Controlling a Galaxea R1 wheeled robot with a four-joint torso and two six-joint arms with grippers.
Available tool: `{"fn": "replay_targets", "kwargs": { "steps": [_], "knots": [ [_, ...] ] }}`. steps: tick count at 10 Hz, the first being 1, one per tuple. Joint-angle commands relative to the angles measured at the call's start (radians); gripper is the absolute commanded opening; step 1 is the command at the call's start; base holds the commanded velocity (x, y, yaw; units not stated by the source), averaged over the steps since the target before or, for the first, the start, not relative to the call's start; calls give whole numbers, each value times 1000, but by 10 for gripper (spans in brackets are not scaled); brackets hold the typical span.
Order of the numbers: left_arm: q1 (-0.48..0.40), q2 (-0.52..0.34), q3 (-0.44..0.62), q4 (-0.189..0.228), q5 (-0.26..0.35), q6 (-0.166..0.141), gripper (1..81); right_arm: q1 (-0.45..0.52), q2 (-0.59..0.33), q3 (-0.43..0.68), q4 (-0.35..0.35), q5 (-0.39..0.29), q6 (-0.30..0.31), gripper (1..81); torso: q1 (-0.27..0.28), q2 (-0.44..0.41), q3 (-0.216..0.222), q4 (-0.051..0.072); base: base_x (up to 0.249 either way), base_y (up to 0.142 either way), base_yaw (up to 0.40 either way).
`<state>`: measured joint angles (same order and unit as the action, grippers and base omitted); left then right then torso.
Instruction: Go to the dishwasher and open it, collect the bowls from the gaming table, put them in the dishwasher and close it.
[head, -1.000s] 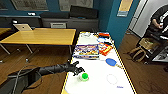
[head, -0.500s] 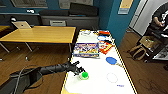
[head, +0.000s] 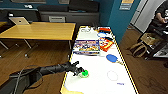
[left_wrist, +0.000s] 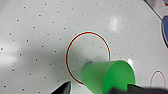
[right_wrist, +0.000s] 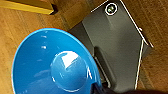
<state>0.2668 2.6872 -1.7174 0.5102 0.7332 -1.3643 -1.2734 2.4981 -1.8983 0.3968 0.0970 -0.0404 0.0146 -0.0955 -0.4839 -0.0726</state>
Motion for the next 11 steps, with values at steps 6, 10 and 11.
{"fn": "replay_targets", "kwargs": {
  "steps": [6,10,11],
  "knots": [
    [-100,5,-1,25,31,-4,811,41,-32,16,-13,-77,-3,10,0,0,0,0,0,0,0],
    [-54,25,-16,56,31,-4,811,48,-26,12,-12,-89,1,10,0,0,0,0,0,0,0],
    [-44,27,-16,59,31,-3,811,48,-23,7,-10,-89,2,10,0,0,0,0,0,0,0]
  ]
}}
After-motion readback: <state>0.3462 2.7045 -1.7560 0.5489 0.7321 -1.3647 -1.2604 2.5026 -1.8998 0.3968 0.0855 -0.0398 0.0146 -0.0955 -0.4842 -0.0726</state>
